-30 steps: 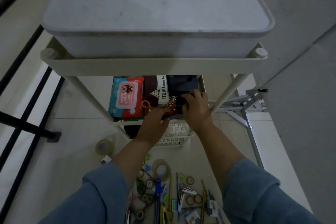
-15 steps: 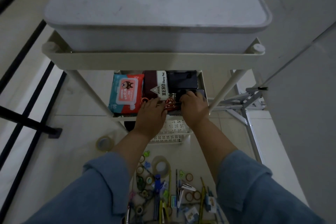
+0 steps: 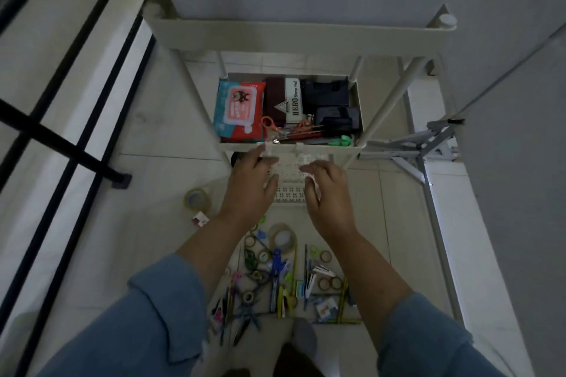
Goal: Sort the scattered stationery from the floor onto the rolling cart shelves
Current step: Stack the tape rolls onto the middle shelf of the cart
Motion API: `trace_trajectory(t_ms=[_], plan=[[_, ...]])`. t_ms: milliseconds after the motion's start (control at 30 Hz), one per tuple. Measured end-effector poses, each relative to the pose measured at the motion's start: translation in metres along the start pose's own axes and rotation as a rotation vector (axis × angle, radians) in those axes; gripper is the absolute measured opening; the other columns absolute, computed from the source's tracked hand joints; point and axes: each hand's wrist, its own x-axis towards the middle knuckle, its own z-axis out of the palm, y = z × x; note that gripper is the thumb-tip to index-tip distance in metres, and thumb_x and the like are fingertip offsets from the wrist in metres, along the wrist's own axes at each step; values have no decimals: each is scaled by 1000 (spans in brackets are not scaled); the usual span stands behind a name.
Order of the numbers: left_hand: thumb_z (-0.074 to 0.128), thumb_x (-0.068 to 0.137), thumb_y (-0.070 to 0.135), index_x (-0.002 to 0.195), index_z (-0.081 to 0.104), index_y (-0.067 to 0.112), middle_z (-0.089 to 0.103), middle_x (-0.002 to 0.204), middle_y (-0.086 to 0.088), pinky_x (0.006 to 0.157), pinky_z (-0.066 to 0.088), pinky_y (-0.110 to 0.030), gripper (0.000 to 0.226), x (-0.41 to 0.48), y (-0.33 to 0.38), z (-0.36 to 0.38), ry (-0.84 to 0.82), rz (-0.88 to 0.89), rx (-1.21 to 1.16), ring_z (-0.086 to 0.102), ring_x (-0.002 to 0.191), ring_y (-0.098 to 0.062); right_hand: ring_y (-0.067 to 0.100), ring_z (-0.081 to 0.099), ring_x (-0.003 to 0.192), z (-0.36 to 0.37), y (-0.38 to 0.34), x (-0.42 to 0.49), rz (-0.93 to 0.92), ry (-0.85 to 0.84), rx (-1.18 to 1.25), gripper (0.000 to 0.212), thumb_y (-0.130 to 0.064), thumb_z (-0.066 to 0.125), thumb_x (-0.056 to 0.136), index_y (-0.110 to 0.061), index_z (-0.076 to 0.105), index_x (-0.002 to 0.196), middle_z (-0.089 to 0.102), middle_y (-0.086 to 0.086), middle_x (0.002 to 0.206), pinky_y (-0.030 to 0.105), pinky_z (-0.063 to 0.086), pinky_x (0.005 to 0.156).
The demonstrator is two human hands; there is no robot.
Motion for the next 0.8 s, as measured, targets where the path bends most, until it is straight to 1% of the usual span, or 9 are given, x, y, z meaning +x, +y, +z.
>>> trace_trajectory(t_ms=[167, 267, 333, 433, 467, 533, 600, 667, 800], plan=[[50, 94, 22, 131, 53, 11, 33, 149, -13, 112, 23, -34, 38, -65, -47, 7, -125, -36, 18, 33, 137, -28, 27, 52, 107, 38, -7, -67, 129, -71, 19, 26, -14, 46, 93, -7, 65, 110, 59, 11, 112, 18, 31, 90], [49, 95, 23, 129, 53, 10, 34, 149, -13, 111, 23, -32, 37, -100, -74, 8, -170, -60, 22, 33, 137, -28, 26, 53, 105, 63, -16, -104, 204, -111, 31, 28, -18, 44, 93, -8, 64, 109, 58, 11, 110, 19, 34, 87], [49, 95, 24, 127, 56, 11, 36, 147, -13, 110, 25, -33, 35, -120, -90, 11, -186, -74, 7, 36, 135, -29, 27, 55, 101, 81, -21, -127, 232, -120, 18, 36, -27, 38, 91, -10, 65, 108, 60, 10, 109, 23, 38, 84], [47, 96, 27, 131, 52, 14, 34, 149, -9, 112, 22, -31, 38, -142, -109, 25, -246, -115, 4, 32, 137, -26, 28, 57, 99, 104, -22, -154, 281, -113, 28, 51, -38, 29, 87, -9, 66, 108, 61, 11, 109, 32, 45, 85], [43, 95, 31, 132, 51, 15, 34, 149, -9, 113, 22, -31, 41, -149, -116, 33, -261, -124, 9, 30, 138, -25, 28, 56, 100, 112, -20, -160, 300, -123, 30, 52, -38, 29, 87, -8, 65, 109, 60, 12, 109, 32, 44, 85], [40, 93, 35, 131, 52, 16, 34, 149, -8, 114, 23, -33, 44, -159, -127, 49, -269, -137, 0, 30, 139, -25, 28, 55, 101, 128, -12, -169, 319, -154, 13, 52, -39, 29, 88, -8, 64, 110, 59, 12, 109, 27, 40, 83], [45, 96, 31, 132, 51, 16, 34, 149, -6, 114, 23, -32, 39, -165, -141, 72, -276, -157, -14, 30, 139, -23, 27, 54, 101, 147, 1, -175, 314, -183, 10, 57, -44, 25, 87, -9, 64, 109, 59, 11, 109, 23, 35, 81], [47, 96, 27, 133, 49, 15, 34, 149, -6, 112, 23, -30, 39, -170, -158, 103, -267, -167, -25, 31, 138, -21, 26, 52, 103, 169, 23, -180, 319, -193, 4, 54, -41, 28, 88, -8, 65, 109, 59, 12, 110, 18, 30, 79], [47, 96, 26, 130, 52, 13, 37, 147, -7, 109, 27, -29, 37, -174, -200, 188, -255, -206, -30, 35, 135, -23, 30, 53, 105, 228, 89, -186, 313, -186, 9, 33, -20, 42, 91, -4, 66, 107, 59, 17, 110, 21, 32, 81]])
